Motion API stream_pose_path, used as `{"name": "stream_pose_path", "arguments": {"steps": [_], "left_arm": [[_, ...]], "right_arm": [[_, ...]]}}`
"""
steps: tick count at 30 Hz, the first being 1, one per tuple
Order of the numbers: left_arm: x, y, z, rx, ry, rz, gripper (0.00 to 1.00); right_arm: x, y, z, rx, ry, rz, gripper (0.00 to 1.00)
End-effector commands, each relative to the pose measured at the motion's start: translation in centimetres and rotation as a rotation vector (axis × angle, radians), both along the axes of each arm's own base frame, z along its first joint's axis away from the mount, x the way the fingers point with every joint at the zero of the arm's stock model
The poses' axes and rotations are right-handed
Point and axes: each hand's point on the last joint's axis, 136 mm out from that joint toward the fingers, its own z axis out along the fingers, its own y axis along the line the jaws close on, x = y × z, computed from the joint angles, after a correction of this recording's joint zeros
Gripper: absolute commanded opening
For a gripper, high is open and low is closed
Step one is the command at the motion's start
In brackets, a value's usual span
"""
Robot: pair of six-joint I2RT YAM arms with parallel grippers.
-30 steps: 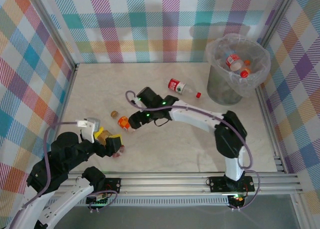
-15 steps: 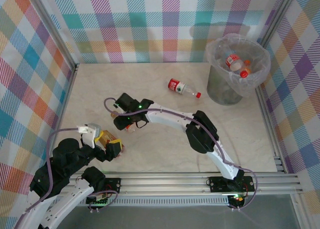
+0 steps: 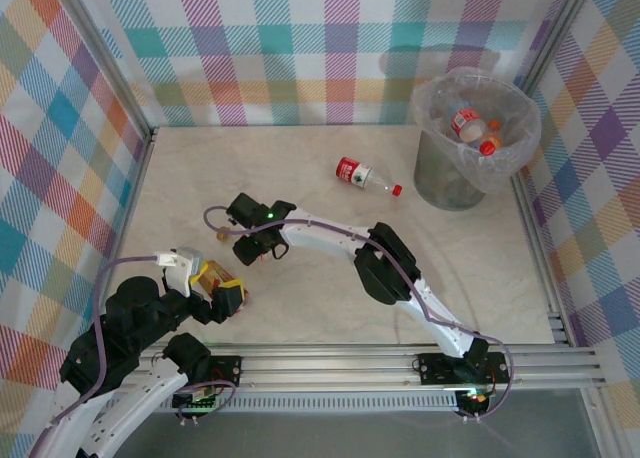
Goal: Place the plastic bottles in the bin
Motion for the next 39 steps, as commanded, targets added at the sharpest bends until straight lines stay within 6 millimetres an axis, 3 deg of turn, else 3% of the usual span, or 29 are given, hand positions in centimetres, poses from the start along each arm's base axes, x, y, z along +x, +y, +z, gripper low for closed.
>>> {"name": "stream_pose_path", "arguments": {"steps": [1, 5, 12, 18, 27, 39], "left_arm": [[0.2, -0.3, 0.4, -0.012, -0.037, -0.013, 1.00], [0.2, -0.3, 0.4, -0.012, -0.036, -0.014, 1.00], [0.3, -0.2, 0.4, -0.010, -0.038, -0.005, 1.00], [0.2, -0.4, 0.5, -0.011, -0.041, -0.019, 1.00], [0.7, -1.5, 2.0, -0.036, -0.096, -0.061, 1.00], [4.5, -6.2, 7.1, -0.035, -0.220, -0.188, 1.00]], "right_arm": [[-1.0, 0.4, -0.3, -0.023, 0.019, 0.046, 0.73], [-1.2, 0.6, -0.5, -0.026, 0.024, 0.061, 0.70], [-1.8, 0.7, -1.1, -0.050, 0.039, 0.095, 0.73], [-1.5, 0.8, -0.2, -0.041, 0.016, 0.084, 0.64], [-0.5, 0.5, 5.4, 0.115, -0.018, -0.010, 0.58], [1.0, -4.5, 15.2, 0.234, -0.119, -0.059, 0.59]]}}
